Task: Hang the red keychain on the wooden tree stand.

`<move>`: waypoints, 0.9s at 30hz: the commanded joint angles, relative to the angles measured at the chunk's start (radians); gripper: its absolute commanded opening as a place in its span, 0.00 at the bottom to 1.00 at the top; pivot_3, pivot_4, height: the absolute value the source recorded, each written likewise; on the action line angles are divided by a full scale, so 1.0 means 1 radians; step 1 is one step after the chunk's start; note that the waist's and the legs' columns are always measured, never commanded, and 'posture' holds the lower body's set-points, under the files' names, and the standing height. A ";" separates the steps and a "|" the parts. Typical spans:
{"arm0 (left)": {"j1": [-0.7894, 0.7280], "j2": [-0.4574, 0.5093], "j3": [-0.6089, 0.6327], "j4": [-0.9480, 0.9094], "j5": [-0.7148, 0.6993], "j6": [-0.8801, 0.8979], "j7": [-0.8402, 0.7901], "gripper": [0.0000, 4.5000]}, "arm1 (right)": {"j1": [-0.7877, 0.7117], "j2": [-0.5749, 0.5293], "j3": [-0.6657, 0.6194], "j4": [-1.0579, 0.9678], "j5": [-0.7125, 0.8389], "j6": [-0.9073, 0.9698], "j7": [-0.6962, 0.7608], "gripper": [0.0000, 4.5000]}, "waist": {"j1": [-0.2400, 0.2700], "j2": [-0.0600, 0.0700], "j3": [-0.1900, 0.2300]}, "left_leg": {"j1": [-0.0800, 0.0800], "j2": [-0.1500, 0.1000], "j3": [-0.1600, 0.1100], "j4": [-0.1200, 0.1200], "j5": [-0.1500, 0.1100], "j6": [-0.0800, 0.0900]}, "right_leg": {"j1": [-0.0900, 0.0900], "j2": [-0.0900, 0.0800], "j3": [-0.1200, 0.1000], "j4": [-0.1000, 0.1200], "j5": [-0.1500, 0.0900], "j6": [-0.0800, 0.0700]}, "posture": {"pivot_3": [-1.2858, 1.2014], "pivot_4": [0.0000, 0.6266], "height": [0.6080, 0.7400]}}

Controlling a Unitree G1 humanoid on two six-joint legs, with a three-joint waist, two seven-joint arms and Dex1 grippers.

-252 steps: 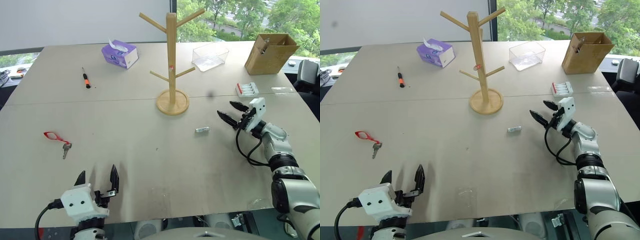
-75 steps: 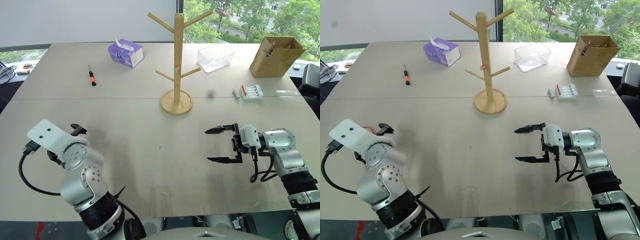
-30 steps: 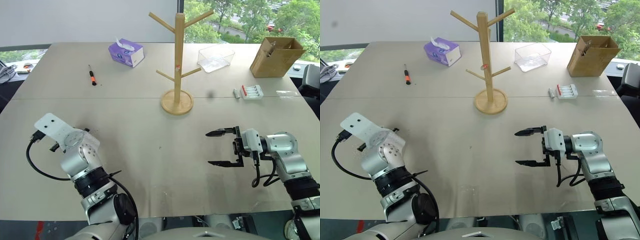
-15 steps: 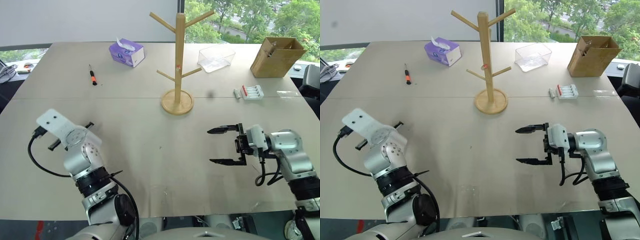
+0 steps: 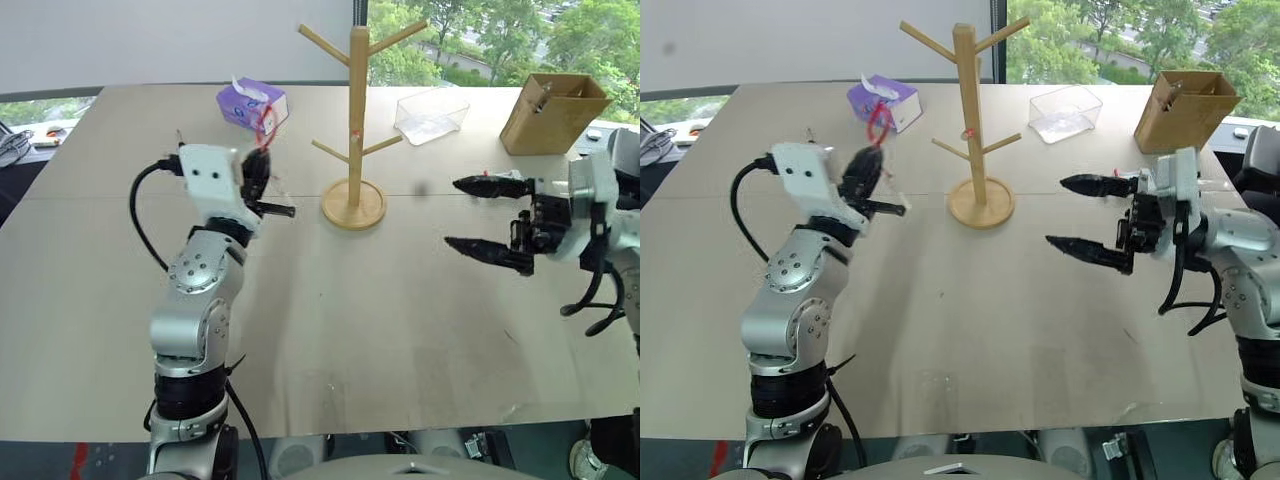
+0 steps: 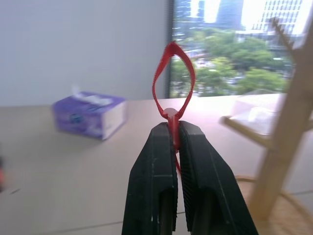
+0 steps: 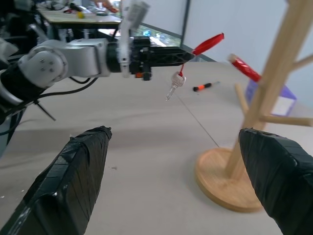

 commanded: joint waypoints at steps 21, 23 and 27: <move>-0.046 -0.072 -0.194 0.107 0.111 -0.239 -0.135 0.01 | -0.108 -0.081 -0.098 -0.059 0.075 0.221 -0.129 1.00 | 0.003 0.000 0.000 | -0.001 0.000 0.000 0.000 0.000 0.001 | 0.000 0.002 0.000 -0.001 0.000 0.001 | 0.52 0.24 1.00; -0.064 -0.080 -0.194 0.129 0.121 -0.245 -0.132 0.01 | -0.109 -0.079 -0.099 -0.060 0.071 0.219 -0.131 1.00 | 0.003 0.000 0.000 | -0.001 0.000 0.000 0.000 0.000 0.001 | 0.000 0.003 0.000 -0.001 0.000 0.001 | 0.52 0.24 1.00; -0.101 -0.094 -0.214 0.186 0.153 -0.263 -0.134 0.01 | -0.107 -0.072 -0.100 -0.068 0.064 0.212 -0.138 1.00 | 0.003 0.000 0.000 | -0.001 0.000 0.000 0.000 0.000 0.001 | 0.000 0.003 0.000 -0.001 0.000 0.001 | 0.52 0.24 1.00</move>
